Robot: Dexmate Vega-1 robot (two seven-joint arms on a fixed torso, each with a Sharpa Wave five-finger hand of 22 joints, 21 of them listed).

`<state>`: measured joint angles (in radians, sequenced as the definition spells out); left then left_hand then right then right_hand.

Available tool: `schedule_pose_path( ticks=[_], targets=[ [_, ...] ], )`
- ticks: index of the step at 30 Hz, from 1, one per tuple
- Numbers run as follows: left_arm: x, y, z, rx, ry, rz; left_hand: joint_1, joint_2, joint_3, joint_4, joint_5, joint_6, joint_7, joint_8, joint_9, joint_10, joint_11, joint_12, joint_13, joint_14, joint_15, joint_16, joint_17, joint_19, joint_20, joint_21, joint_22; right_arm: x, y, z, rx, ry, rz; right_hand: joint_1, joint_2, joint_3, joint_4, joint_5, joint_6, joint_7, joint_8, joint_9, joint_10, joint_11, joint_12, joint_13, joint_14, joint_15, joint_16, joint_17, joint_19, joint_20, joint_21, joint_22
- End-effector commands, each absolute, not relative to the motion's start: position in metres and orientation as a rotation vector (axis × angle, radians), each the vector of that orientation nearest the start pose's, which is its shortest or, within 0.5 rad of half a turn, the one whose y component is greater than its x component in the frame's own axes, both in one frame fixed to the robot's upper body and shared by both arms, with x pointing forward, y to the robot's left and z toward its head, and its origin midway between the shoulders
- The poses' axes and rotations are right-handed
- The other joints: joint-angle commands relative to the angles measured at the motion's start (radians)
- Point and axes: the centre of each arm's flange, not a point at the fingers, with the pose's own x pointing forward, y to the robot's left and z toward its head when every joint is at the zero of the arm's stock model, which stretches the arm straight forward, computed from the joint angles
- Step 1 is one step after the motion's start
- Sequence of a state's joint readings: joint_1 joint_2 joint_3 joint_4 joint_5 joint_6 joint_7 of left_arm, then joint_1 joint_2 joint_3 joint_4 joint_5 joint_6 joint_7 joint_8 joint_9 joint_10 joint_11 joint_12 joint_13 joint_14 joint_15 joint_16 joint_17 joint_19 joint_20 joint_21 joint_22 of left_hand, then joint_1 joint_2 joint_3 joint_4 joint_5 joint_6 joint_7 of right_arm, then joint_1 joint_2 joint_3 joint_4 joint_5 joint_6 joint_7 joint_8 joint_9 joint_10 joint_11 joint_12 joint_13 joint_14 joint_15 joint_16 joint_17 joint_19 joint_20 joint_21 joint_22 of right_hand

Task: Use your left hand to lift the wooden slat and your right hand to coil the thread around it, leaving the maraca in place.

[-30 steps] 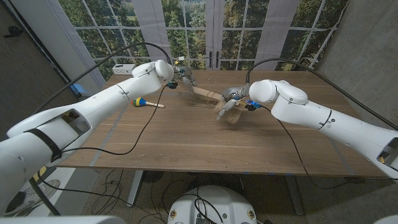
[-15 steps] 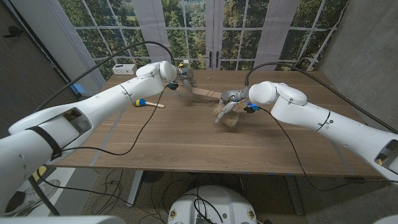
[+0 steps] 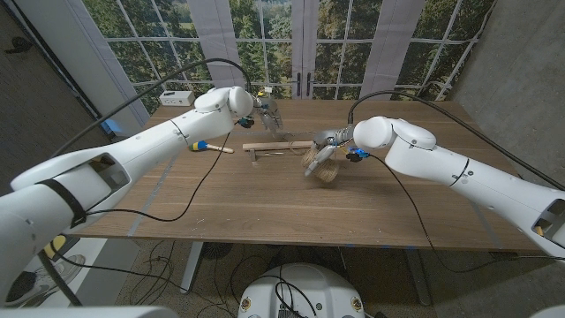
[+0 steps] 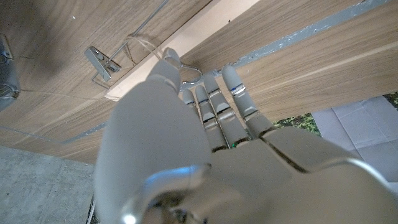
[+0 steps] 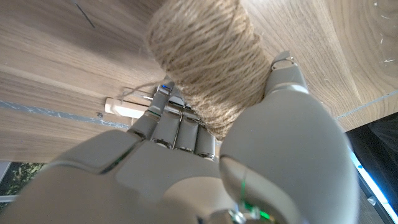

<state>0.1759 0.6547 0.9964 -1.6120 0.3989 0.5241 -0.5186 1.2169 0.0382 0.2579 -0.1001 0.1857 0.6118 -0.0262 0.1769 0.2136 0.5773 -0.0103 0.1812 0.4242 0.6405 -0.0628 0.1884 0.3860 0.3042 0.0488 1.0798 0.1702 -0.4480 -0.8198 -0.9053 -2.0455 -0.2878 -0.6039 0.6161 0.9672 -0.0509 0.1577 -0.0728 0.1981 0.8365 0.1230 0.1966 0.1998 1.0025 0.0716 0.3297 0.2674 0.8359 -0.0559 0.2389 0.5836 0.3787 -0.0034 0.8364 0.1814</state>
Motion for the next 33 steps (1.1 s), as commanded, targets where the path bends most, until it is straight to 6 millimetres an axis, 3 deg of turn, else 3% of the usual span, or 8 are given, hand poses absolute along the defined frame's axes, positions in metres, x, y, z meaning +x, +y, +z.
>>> schedule_pose_path(
  ticks=[1,9,12,15,16,21,27,33],
  targets=[
    [0.632,0.143,0.135,1.531,-0.254,-0.218,-0.024,0.000,-0.011,0.006,0.010,-0.041,0.003,0.003,-0.003,-0.041,0.011,0.003,-0.009,-0.069,0.021,-0.005,-0.012,-0.048,0.028,-0.028,0.003,0.561,-0.115,0.024,-1.516,-0.159,0.524,0.201,0.219,0.062,0.051,-0.001,0.252,-0.141,-0.003,0.002,0.043,-0.024,-0.008,0.005,-0.022,-0.128,-0.012,-0.001,-0.011,0.006,0.000,0.000],
    [0.625,0.146,0.135,1.496,-0.273,-0.188,-0.046,0.003,-0.018,0.015,0.012,-0.071,0.010,0.003,-0.005,-0.072,0.018,0.005,-0.017,-0.113,0.039,-0.003,-0.023,-0.077,0.045,-0.049,0.003,0.561,-0.118,0.019,-1.524,-0.140,0.515,0.211,0.220,0.069,0.038,-0.001,0.145,-0.157,-0.025,0.003,-0.037,-0.027,-0.040,0.002,-0.062,-0.106,-0.023,-0.005,-0.015,0.015,-0.001,0.000],
    [0.624,0.147,0.137,1.484,-0.281,-0.198,-0.050,0.004,-0.020,0.017,0.012,-0.072,0.011,0.005,-0.006,-0.074,0.019,0.006,-0.018,-0.114,0.038,-0.001,-0.024,-0.075,0.044,-0.050,0.003,0.561,-0.118,0.018,-1.531,-0.134,0.517,0.195,0.204,0.057,0.037,-0.003,0.060,-0.164,-0.027,0.003,-0.118,-0.035,-0.071,0.002,-0.127,-0.087,-0.039,-0.008,-0.028,0.024,-0.005,-0.001],
    [0.621,0.147,0.140,1.492,-0.300,-0.183,-0.055,0.006,-0.021,0.019,0.012,-0.073,0.012,0.006,-0.006,-0.075,0.021,0.008,-0.019,-0.115,0.037,0.001,-0.026,-0.075,0.044,-0.052,0.003,0.561,-0.119,0.018,-1.524,-0.147,0.516,0.181,0.189,0.047,0.038,-0.002,0.022,-0.163,-0.028,0.003,-0.138,-0.032,-0.080,-0.001,-0.145,-0.076,-0.044,-0.015,-0.031,0.032,-0.006,-0.001],
    [0.621,0.148,0.140,1.471,-0.310,-0.181,-0.055,0.006,-0.021,0.019,0.012,-0.072,0.014,0.008,-0.006,-0.075,0.020,0.009,-0.020,-0.115,0.035,0.002,-0.028,-0.074,0.042,-0.053,0.003,0.561,-0.119,0.018,-1.530,-0.147,0.509,0.168,0.176,0.036,0.040,-0.001,0.010,-0.166,-0.024,0.002,-0.151,-0.046,-0.085,-0.002,-0.156,-0.071,-0.044,-0.019,-0.035,0.036,-0.009,-0.002],
    [0.618,0.149,0.144,1.488,-0.315,-0.172,-0.056,0.005,-0.022,0.017,0.013,-0.069,0.014,0.012,-0.007,-0.069,0.020,0.015,-0.023,-0.114,0.023,0.006,-0.035,-0.069,0.032,-0.056,0.003,0.561,-0.120,0.019,-1.538,-0.142,0.497,0.109,0.129,-0.018,0.049,0.010,-0.095,-0.184,-0.024,0.001,-0.237,-0.044,-0.111,0.000,-0.244,-0.066,-0.048,-0.026,-0.067,0.031,-0.027,-0.001],
    [0.618,0.151,0.144,1.471,-0.319,-0.171,-0.064,0.004,-0.024,0.018,0.013,-0.079,0.015,0.010,-0.008,-0.073,0.019,0.016,-0.026,-0.120,0.022,0.006,-0.041,-0.069,0.030,-0.060,0.004,0.561,-0.123,0.021,-1.540,-0.130,0.484,0.027,0.043,-0.123,0.064,0.068,-0.360,-0.222,-0.026,0.000,-0.478,-0.079,-0.146,0.009,-0.450,-0.047,-0.054,-0.069,-0.149,0.010,-0.084,0.002],
    [0.620,0.153,0.144,1.454,-0.325,-0.175,-0.067,0.009,-0.024,0.019,0.014,-0.091,0.020,0.008,-0.008,-0.081,0.022,0.015,-0.029,-0.123,0.024,0.008,-0.047,-0.077,0.043,-0.066,0.004,0.564,-0.127,0.023,-1.538,-0.100,0.489,-0.012,0.010,-0.194,0.081,0.133,-0.601,-0.222,-0.024,-0.002,-0.707,-0.075,-0.153,0.003,-0.630,-0.016,-0.053,-0.099,-0.223,0.001,-0.139,0.003]
  ],
)
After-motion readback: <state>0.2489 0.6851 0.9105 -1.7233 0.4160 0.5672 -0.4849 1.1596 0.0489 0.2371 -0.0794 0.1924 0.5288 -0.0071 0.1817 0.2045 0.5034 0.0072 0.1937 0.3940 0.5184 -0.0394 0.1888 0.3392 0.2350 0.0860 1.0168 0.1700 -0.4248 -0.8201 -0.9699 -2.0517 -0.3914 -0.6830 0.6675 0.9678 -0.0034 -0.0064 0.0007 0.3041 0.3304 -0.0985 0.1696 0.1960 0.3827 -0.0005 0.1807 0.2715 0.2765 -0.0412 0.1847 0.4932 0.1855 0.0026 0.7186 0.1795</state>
